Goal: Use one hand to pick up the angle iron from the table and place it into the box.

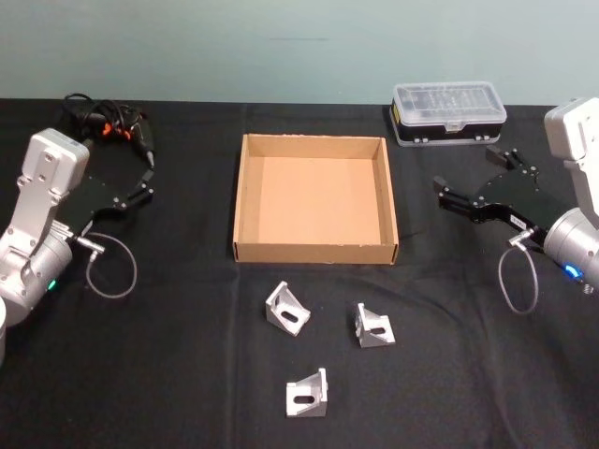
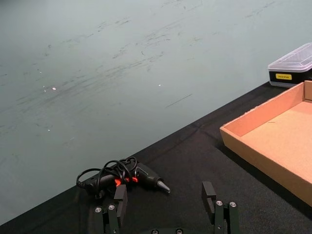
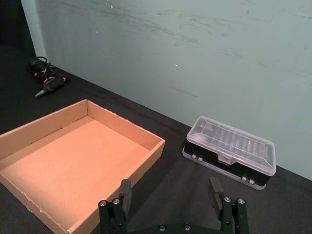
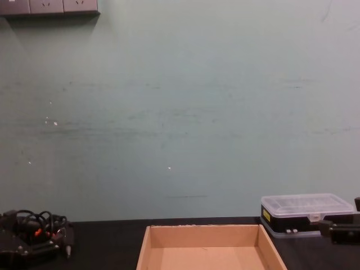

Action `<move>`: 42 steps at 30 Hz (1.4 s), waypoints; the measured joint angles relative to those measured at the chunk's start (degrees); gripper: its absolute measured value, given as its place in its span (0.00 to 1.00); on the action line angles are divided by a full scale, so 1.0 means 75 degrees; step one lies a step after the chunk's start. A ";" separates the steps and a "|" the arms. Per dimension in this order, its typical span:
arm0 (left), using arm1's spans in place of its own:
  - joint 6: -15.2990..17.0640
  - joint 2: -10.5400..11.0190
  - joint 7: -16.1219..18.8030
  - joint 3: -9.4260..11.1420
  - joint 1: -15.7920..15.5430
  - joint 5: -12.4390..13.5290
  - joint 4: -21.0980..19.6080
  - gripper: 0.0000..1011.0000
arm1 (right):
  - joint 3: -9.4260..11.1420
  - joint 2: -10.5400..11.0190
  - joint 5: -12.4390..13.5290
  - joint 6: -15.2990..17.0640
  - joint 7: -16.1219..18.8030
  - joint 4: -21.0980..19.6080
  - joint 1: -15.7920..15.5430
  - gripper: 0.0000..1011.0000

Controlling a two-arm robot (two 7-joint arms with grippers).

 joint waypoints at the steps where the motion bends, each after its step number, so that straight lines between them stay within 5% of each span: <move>1: 0.0000 0.0000 0.0000 0.0000 0.0000 0.0000 0.0000 0.99 | 0.0000 0.0000 0.0000 0.0000 0.0000 0.0000 0.0000 0.99; 34: 0.0000 0.0000 0.0000 0.0000 0.0000 0.0000 0.0000 0.99 | 0.0000 -0.0002 0.0000 0.0000 0.0001 0.0000 0.0000 0.99; 42: 0.0000 0.0000 0.0000 -0.0001 0.0000 0.0000 0.0000 0.99 | 0.0156 -0.0112 0.0113 -0.0001 0.0380 -0.0007 0.0014 0.99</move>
